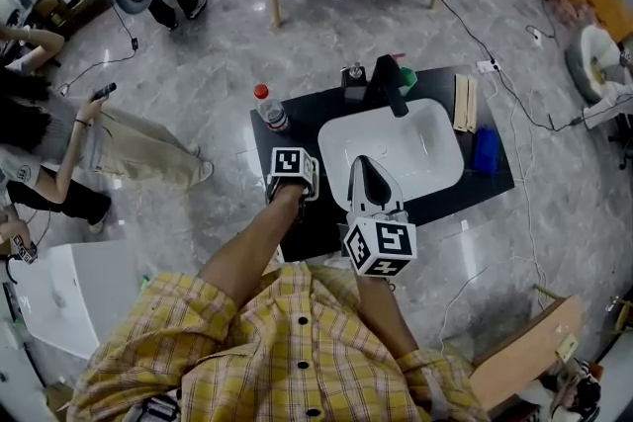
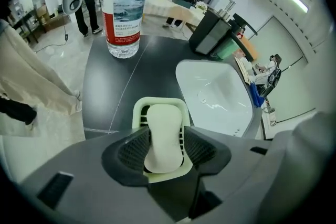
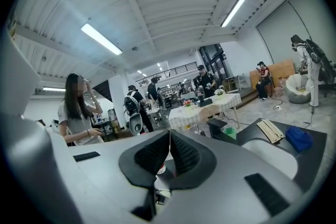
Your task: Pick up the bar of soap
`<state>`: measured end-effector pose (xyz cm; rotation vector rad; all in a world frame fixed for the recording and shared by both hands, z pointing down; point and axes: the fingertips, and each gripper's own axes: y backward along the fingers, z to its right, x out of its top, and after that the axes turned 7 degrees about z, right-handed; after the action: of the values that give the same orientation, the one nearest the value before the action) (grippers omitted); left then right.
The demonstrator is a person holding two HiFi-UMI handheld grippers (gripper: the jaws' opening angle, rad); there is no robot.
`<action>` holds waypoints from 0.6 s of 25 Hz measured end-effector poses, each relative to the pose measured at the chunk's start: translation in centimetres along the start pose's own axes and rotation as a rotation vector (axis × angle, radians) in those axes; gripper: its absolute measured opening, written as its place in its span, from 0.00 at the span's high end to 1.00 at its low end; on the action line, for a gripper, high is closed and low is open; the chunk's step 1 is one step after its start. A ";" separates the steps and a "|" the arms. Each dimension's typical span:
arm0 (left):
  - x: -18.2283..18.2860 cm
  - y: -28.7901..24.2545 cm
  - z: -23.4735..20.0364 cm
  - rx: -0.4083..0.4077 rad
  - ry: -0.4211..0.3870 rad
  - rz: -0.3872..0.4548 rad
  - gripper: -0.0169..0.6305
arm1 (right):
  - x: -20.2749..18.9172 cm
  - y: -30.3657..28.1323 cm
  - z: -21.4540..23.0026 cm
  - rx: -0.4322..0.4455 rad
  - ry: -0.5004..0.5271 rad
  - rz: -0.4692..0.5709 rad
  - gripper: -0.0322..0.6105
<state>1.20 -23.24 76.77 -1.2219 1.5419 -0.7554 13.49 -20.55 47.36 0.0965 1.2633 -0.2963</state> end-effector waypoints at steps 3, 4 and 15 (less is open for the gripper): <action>-0.9 -0.3 -0.3 0.038 -0.004 -0.075 0.67 | -0.1 0.1 0.3 -0.006 0.000 -0.010 0.92; -1.2 -0.3 -0.4 0.048 0.007 -0.092 0.67 | -0.2 0.1 0.3 -0.006 -0.002 -0.012 0.92; -1.1 -0.5 -0.8 0.060 -0.013 -0.138 0.67 | -0.3 0.1 1.0 -0.020 -0.023 -0.022 0.92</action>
<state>0.67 -22.40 77.84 -1.2956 1.4252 -0.8755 14.33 -20.60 47.93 0.0626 1.2445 -0.3028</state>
